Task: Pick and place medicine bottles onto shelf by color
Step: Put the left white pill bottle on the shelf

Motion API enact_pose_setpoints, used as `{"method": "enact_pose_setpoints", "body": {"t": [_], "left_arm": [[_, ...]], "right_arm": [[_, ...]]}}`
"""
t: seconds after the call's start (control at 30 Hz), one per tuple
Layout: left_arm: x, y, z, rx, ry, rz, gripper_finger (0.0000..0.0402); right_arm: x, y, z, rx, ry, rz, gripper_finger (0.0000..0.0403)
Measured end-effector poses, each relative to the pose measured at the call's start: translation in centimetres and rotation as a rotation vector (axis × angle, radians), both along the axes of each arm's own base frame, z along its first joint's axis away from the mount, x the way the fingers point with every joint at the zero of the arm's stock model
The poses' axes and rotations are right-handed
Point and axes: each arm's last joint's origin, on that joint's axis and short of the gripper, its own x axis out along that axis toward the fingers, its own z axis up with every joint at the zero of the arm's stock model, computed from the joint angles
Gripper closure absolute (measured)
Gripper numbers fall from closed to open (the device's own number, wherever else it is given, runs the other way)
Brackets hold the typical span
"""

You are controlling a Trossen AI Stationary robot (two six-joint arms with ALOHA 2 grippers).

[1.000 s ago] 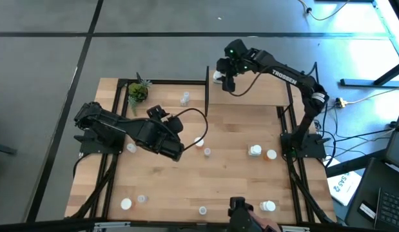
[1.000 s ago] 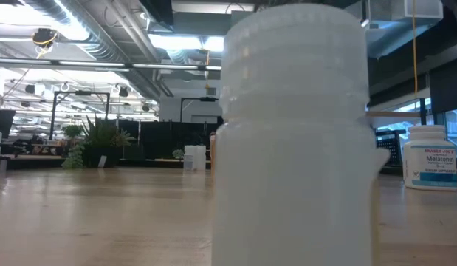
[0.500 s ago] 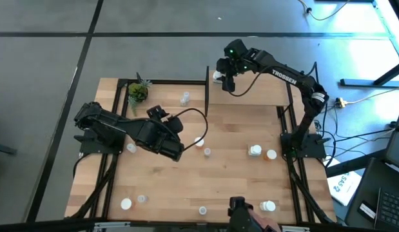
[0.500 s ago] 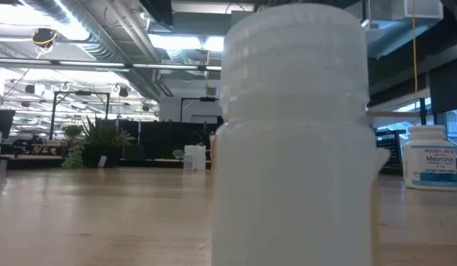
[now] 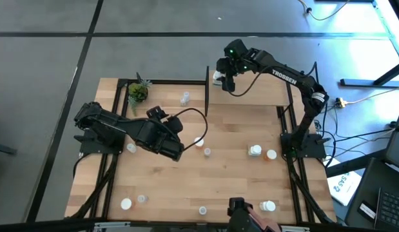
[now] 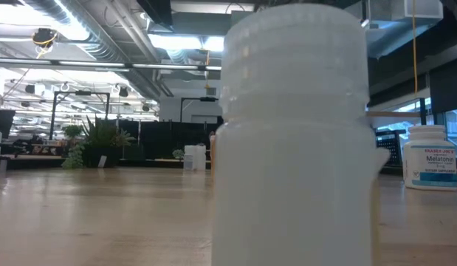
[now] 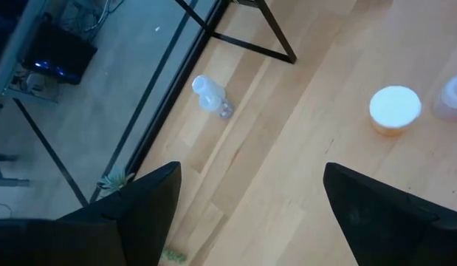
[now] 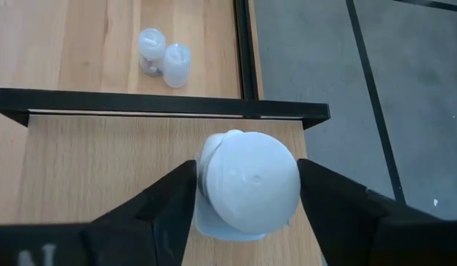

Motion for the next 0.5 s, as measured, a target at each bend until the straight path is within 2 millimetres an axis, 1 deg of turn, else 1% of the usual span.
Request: {"method": "enact_pose_setpoints", "body": {"t": [0.3, 0.5], "left_arm": [[0.0, 0.0, 0.0, -0.001, -0.002, 0.002, 0.0075], [0.0, 0.0, 0.0, -0.001, -0.002, 0.002, 0.0075]], "right_arm": [[-0.1, 0.1, 0.2, -0.009, -0.002, -0.002, 0.0158], [-0.6, 0.2, 1.1, -0.068, 0.010, -0.048, 0.0157]]}}
